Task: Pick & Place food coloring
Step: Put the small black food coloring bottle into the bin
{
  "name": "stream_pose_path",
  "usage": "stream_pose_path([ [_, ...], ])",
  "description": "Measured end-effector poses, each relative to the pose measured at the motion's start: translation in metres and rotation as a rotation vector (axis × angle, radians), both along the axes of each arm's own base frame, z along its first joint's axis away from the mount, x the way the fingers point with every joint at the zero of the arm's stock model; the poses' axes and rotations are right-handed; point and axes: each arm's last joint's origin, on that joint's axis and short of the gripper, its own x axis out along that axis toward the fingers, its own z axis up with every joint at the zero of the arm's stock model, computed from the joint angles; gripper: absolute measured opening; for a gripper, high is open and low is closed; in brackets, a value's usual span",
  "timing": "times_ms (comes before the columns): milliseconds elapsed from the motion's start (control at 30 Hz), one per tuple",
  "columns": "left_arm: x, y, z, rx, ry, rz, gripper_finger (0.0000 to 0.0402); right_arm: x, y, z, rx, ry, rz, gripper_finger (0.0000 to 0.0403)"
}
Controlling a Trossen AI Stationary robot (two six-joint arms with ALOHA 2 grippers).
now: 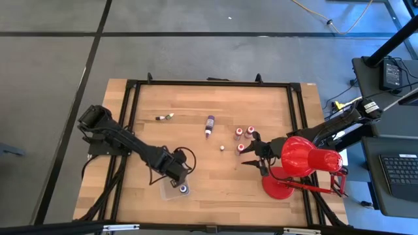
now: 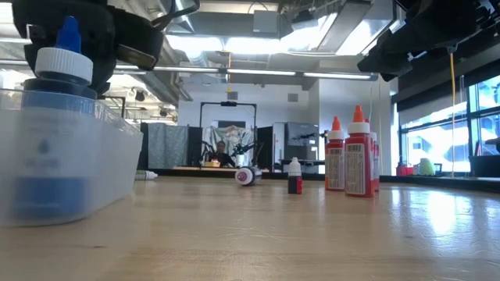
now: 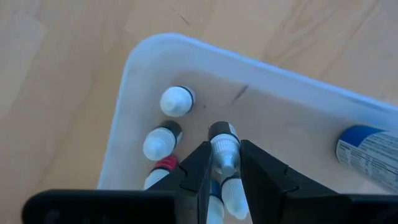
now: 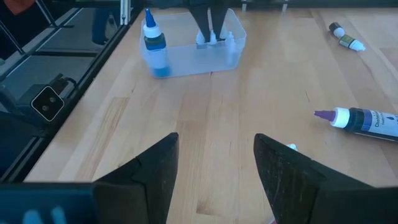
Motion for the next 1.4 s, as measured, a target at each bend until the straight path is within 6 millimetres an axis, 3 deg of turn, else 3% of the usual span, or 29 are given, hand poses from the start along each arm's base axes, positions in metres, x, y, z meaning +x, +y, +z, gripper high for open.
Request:
stream_pose_path([
  [1400, 0.0, 0.0022, 0.0, -0.017, 0.023, -0.021, 0.0084, -0.0001, -0.0001, -0.0003, -0.002, 0.003, 0.0, 0.0211],
])
